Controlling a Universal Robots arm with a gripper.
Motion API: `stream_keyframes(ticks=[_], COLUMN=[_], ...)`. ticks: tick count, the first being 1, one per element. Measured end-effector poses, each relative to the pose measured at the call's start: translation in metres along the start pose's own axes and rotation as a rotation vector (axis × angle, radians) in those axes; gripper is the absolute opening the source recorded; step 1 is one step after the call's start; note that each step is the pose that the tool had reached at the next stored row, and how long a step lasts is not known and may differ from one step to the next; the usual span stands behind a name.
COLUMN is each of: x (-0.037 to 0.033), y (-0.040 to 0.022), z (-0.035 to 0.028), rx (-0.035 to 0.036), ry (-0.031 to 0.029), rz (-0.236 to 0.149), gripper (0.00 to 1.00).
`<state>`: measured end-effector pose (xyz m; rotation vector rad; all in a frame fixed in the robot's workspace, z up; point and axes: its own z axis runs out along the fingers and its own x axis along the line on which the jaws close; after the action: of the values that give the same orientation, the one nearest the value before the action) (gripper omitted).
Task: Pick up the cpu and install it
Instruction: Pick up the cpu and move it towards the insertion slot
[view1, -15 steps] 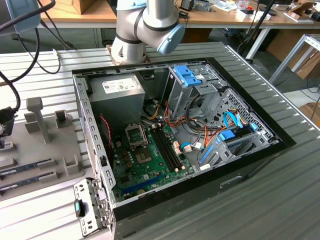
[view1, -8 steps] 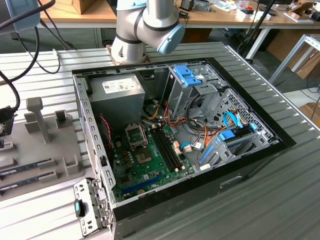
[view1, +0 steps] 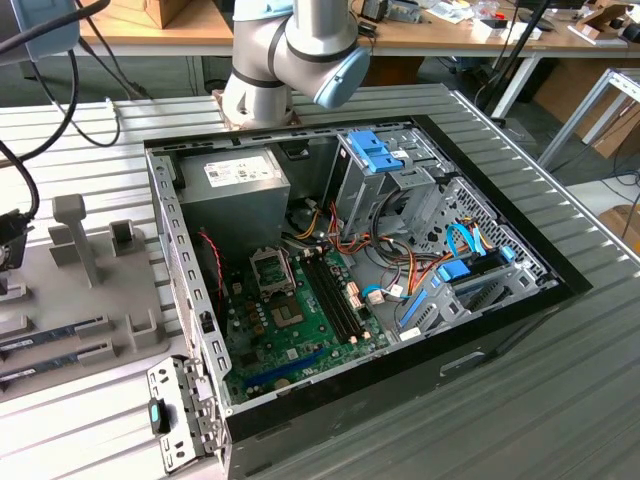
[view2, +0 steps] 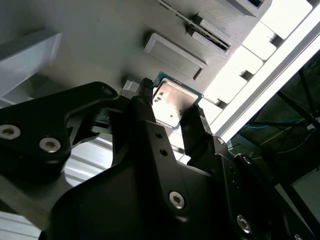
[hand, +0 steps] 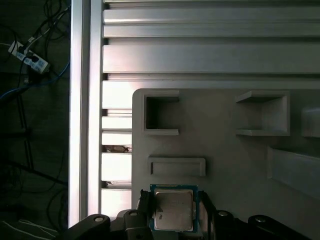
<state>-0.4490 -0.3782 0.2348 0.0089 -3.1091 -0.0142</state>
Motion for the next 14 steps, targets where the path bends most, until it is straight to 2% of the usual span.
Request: stream_keyframes(ticks=[14], x=[0.0001], y=[0.0000], z=[-0.0025], rx=[0.0000], ry=[0.0000], rz=[0.000], gripper=[0.47])
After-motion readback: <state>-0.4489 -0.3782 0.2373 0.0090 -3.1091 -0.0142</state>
